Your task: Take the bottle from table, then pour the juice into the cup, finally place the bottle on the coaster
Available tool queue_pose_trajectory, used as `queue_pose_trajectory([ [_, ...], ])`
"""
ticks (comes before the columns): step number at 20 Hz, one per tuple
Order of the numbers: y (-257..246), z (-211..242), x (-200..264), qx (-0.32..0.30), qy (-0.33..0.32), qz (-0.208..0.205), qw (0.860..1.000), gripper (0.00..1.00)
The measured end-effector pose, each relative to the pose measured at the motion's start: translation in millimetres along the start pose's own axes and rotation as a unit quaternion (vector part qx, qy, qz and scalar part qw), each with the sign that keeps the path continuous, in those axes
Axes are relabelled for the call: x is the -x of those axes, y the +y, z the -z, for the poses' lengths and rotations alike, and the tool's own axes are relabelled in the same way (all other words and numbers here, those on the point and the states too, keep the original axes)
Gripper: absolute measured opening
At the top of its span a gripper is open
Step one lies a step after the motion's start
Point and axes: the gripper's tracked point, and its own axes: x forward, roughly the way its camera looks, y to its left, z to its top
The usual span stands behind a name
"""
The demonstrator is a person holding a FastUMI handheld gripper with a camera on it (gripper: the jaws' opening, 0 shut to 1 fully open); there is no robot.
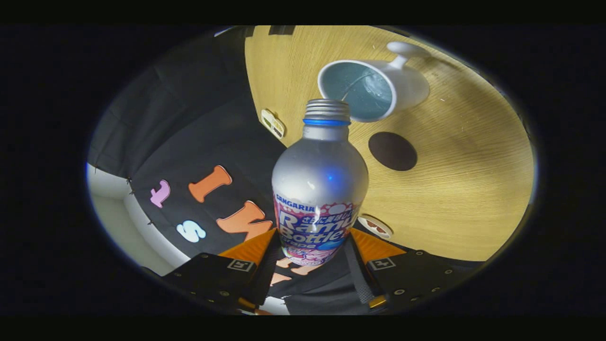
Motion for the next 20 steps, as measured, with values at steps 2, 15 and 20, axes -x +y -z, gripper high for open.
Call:
queue_pose_trajectory([
  [2,-2.9,0.4,-0.7,-0.005,0.000,0.002,1.000,0.72],
  [15,4.5,-2.4,4.7,-0.039,0.002,-0.001,0.999,0.73],
  [20,6.6,-2.0,4.1,-0.047,0.003,-0.003,0.999,0.72],
])
